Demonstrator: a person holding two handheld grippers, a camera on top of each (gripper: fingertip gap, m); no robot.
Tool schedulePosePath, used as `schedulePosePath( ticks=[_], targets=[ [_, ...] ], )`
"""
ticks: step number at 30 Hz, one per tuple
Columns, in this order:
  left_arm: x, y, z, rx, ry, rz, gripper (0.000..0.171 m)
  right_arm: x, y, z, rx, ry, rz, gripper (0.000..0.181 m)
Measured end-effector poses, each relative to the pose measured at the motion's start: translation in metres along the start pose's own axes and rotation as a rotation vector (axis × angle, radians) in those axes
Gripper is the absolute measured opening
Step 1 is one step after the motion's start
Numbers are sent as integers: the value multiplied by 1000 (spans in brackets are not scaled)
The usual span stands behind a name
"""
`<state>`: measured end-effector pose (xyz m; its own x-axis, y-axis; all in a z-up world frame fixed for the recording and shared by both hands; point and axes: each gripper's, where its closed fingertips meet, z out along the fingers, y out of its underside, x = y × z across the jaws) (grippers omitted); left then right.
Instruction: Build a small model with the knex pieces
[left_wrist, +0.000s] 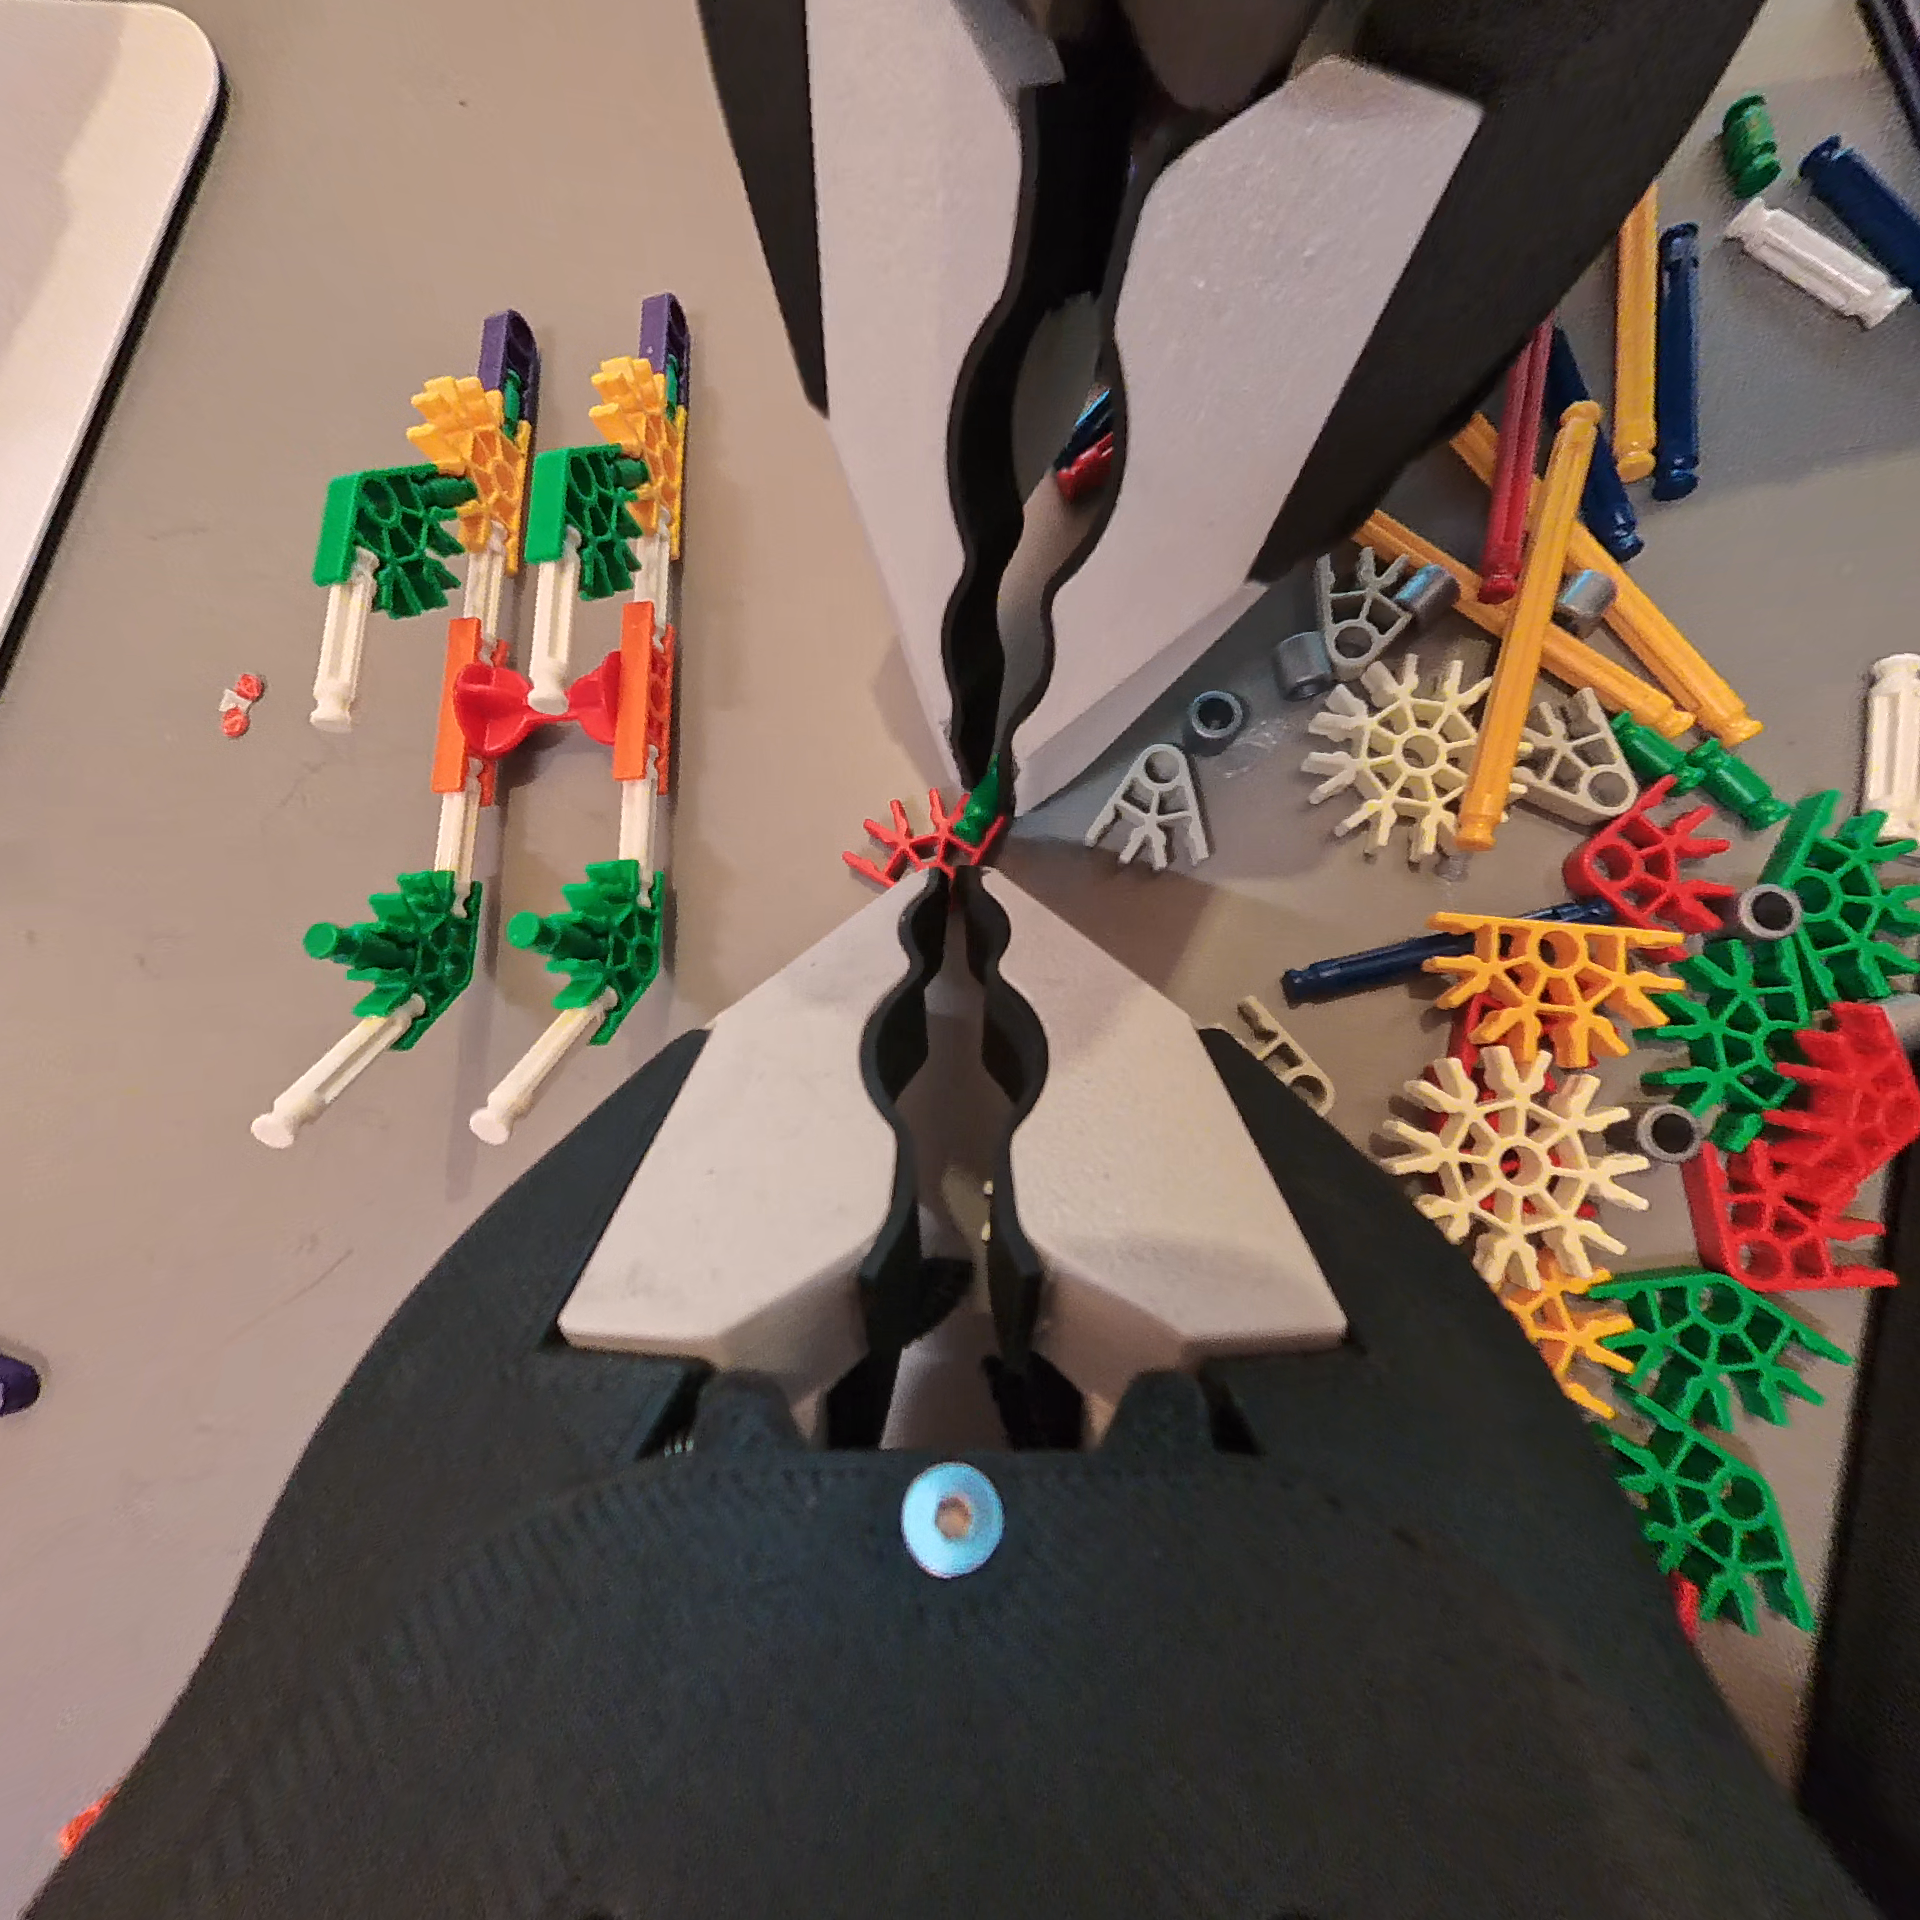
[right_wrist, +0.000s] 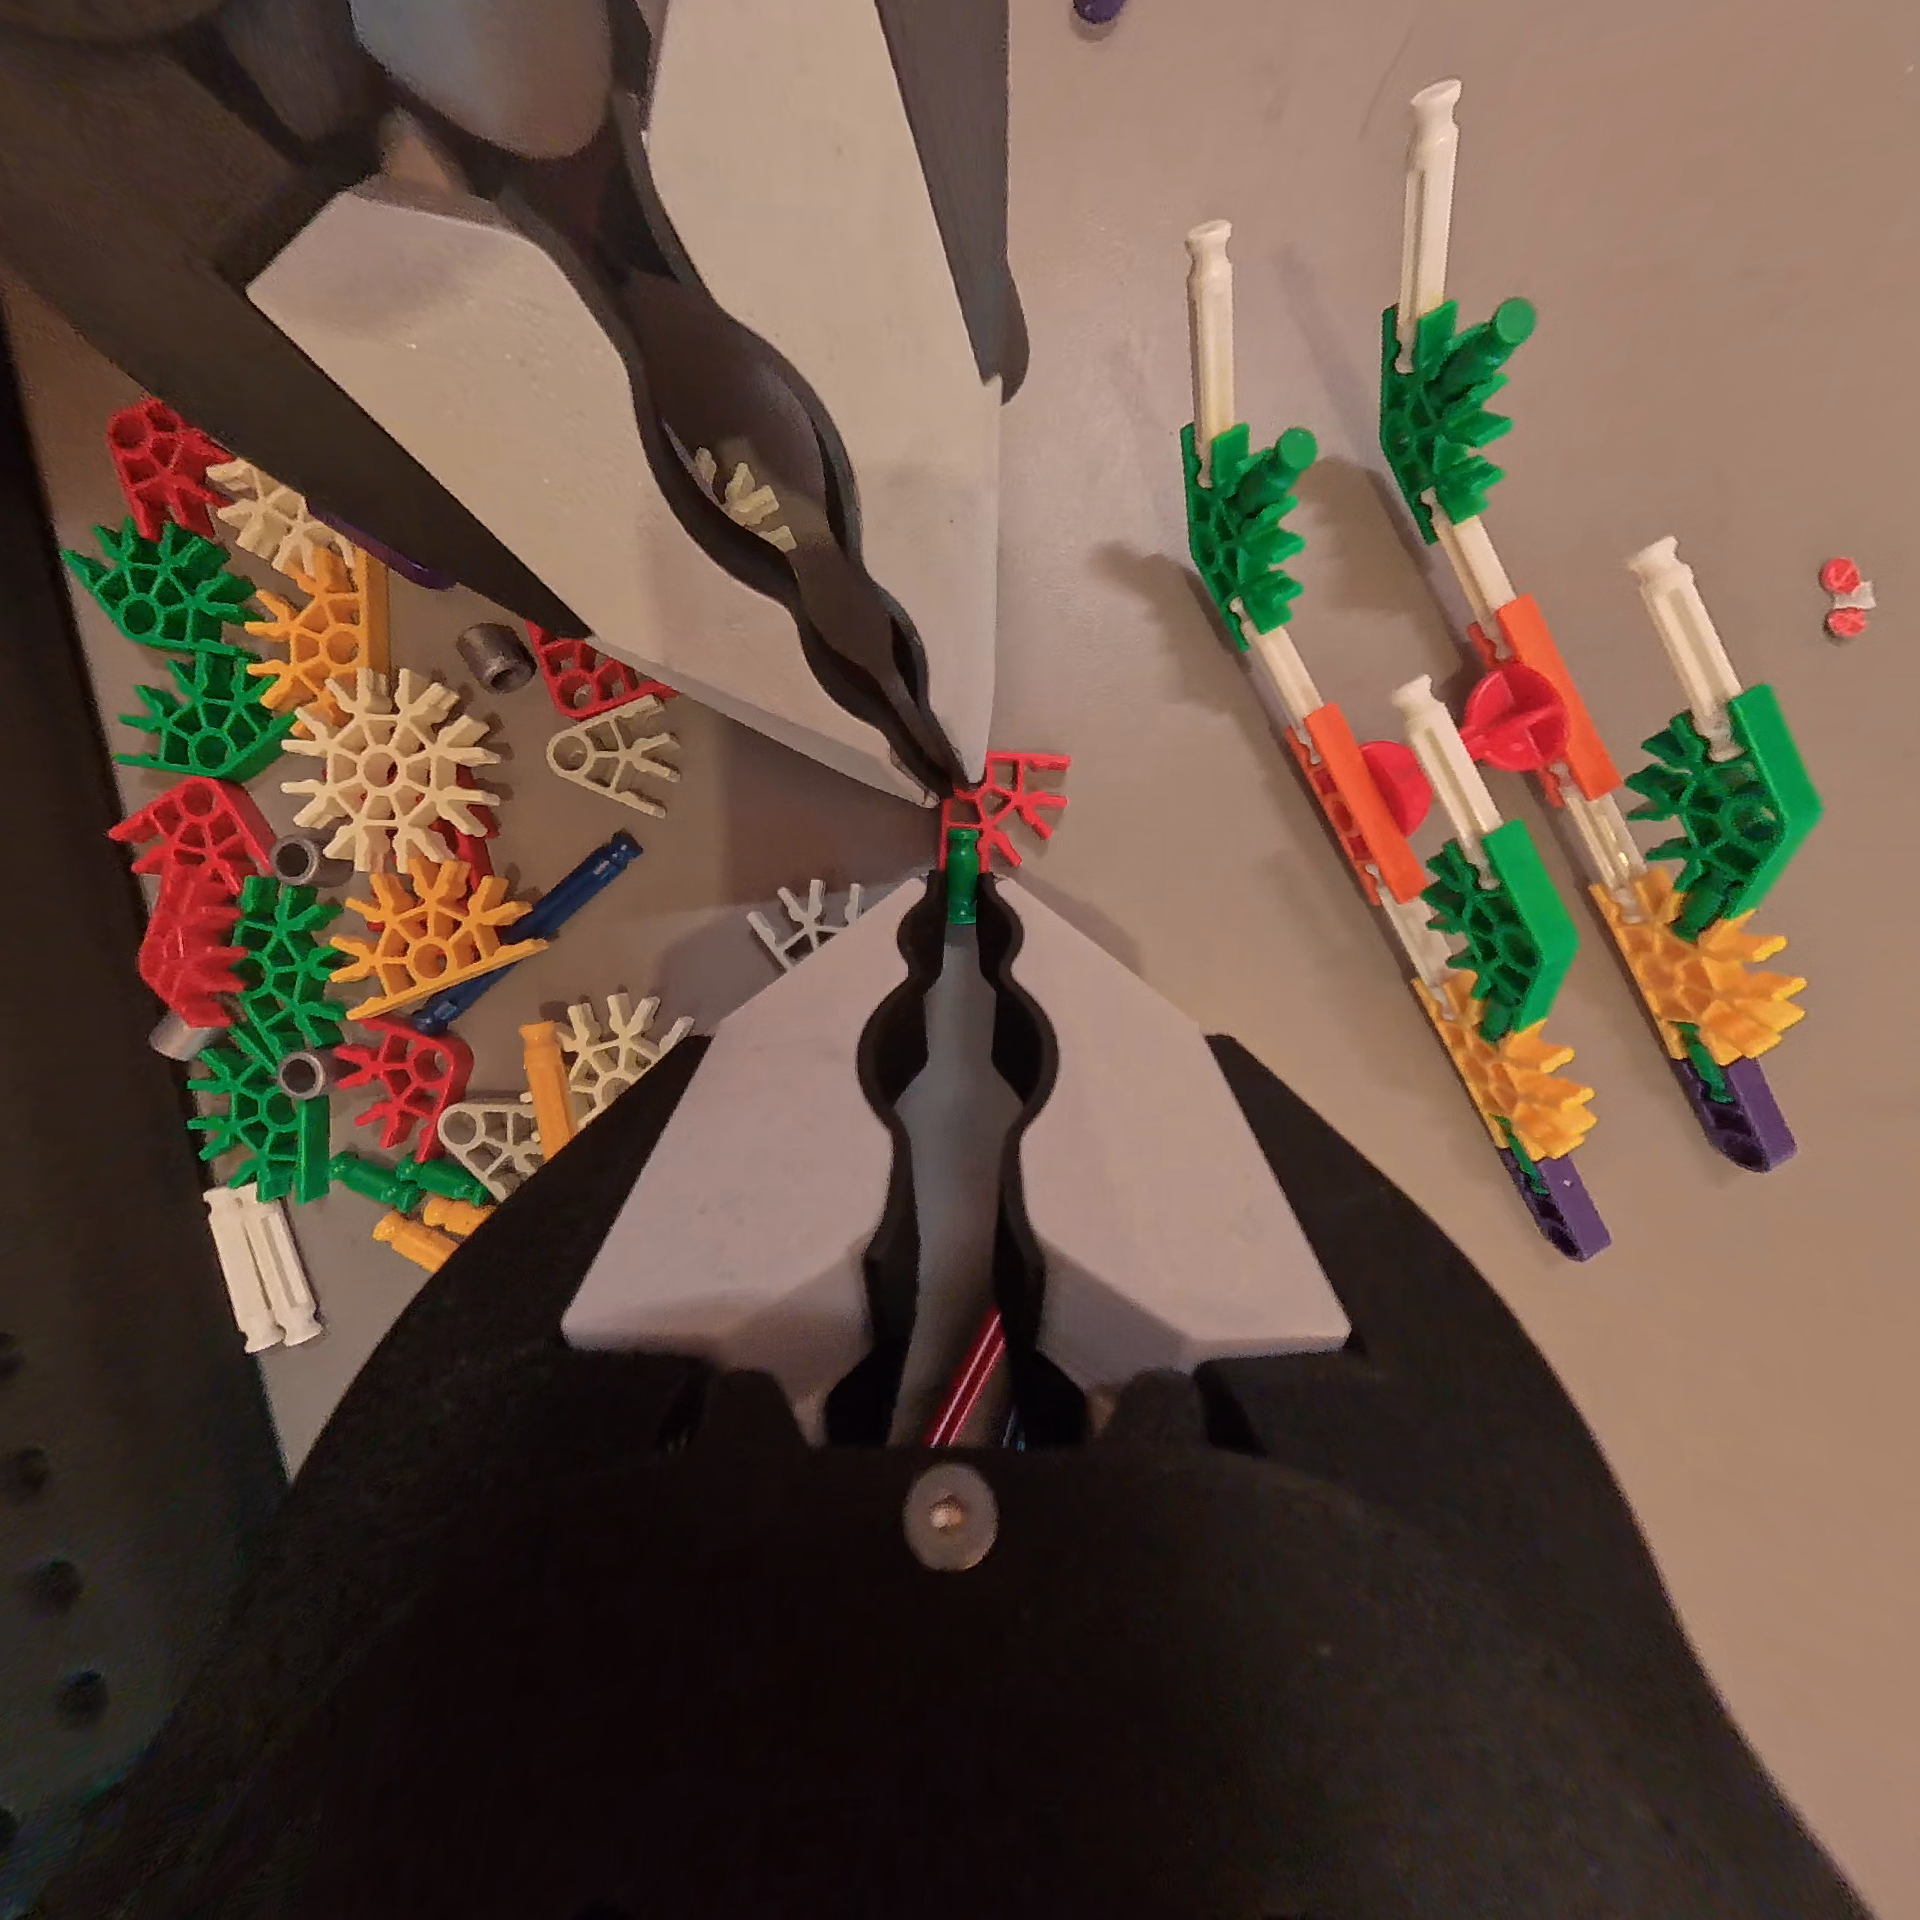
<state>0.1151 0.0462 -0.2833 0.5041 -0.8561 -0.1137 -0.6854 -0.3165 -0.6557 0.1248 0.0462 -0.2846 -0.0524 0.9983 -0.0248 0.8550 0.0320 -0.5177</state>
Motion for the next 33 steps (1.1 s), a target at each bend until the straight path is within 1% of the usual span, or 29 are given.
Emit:
schedulePosePath(
  ticks=[5,9,13,17,18,21,24,27,30,33],
  targets=[
    [-2,0,0,-8,14,15,2,3,2,0,-30,3,-20,3],
    [-2,-8,-2,20,23,2,2,4,2,1,-34,-2,-10,4],
    [-4,-2,2,-6,25,-12,3,3,-1,1,-8,-13,9,4],
    [-4,-7,-5,35,18,-27,2,5,-4,-1,-6,-6,-4,3],
    [-3,-5,-5,28,30,-40,2,4,-5,-1,-4,-9,-5,3],
    [-3,2,-1,-3,28,-26,2,2,-5,2,-18,-21,-15,4],
    [-4,1,-1,-1,23,-24,1,3,-4,2,-40,-17,-23,4],
    [-5,1,-1,10,27,-45,1,2,-4,3,-53,-19,-31,3],
    [-6,-6,-5,60,52,-115,0,3,-3,4,-61,-18,-31,3],
    [-8,-5,-4,46,56,-132,1,4,-5,5,-57,-21,-20,3]
  ],
)
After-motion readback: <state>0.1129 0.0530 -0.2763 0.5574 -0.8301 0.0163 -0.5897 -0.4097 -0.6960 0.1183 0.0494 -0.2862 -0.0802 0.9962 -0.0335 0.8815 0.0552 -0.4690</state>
